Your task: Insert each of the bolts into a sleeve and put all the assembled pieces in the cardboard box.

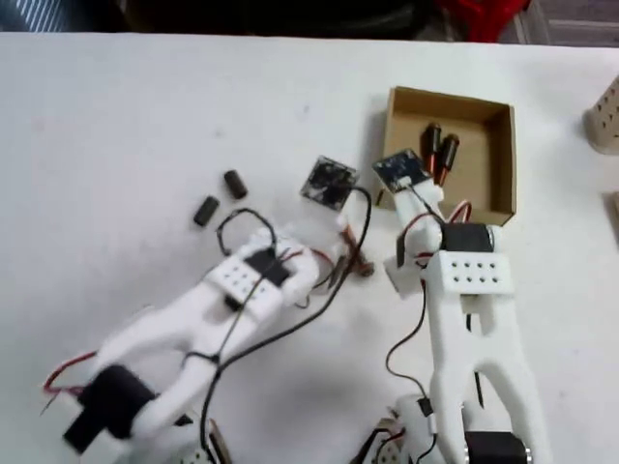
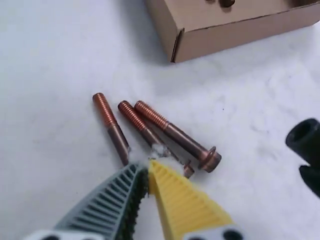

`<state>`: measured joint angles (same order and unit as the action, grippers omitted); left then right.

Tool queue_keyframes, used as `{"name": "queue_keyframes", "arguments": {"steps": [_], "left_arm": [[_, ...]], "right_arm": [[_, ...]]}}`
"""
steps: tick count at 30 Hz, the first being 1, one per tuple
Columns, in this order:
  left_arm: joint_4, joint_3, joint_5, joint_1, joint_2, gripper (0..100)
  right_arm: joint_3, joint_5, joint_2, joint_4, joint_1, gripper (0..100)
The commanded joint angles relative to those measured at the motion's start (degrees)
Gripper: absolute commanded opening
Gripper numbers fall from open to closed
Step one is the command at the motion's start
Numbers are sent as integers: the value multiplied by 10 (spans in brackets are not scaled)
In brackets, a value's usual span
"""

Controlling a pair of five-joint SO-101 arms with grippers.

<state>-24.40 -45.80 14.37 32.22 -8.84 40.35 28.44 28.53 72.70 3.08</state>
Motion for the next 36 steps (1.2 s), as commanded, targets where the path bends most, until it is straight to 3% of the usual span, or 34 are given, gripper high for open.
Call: {"name": "queue_keyframes", "arguments": {"steps": [1, 9, 15, 25, 31, 36], "left_arm": [[18, 64, 11, 15, 46, 21], [9, 124, 12, 15, 152, 20], [-69, 129, 48, 9, 155, 21], [-140, 137, 72, -83, 163, 22], [-219, 216, 69, -144, 213, 22], [-255, 241, 68, -155, 218, 22]], "right_arm": [[-4, -10, 24, -1, -7, 17], [-4, -10, 24, 0, -8, 17], [-4, -10, 24, 0, -8, 17], [-3, -10, 28, 7, -7, 17], [-3, -10, 26, 7, -7, 17], [-3, -10, 28, 7, -7, 17]]}}
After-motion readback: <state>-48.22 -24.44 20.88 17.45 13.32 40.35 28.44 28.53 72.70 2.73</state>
